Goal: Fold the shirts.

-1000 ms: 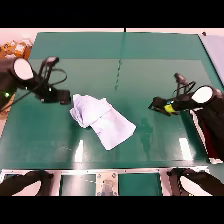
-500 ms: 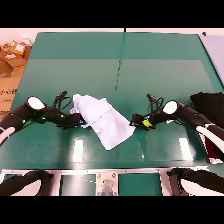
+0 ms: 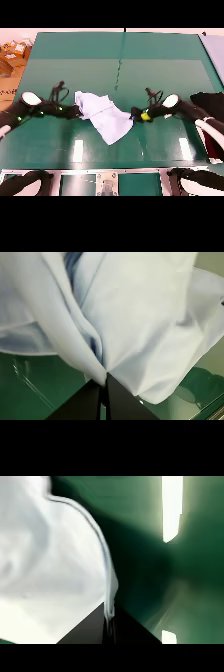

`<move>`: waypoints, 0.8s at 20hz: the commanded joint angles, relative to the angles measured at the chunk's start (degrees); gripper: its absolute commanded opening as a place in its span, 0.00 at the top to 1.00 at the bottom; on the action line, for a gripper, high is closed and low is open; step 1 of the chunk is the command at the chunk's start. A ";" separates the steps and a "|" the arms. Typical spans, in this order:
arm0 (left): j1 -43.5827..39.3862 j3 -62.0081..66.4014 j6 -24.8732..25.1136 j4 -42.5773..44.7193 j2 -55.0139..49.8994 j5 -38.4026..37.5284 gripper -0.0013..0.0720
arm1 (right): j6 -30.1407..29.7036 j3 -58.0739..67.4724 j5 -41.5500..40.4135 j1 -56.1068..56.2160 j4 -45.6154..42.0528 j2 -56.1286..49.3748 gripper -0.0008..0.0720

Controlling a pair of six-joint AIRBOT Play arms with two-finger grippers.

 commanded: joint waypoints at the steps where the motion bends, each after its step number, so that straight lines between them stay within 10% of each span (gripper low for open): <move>1: 0.07 14.80 -5.53 11.58 5.90 -6.75 0.95 | -3.10 11.39 8.04 -8.39 0.50 4.22 0.96; 10: 0.07 67.23 -10.64 17.57 12.48 -18.73 0.95 | -4.20 51.23 12.98 -26.86 0.13 23.39 0.96; 16: 0.07 74.31 -12.72 19.61 12.68 -15.89 0.95 | -5.66 56.35 14.32 -30.77 -2.01 29.92 0.96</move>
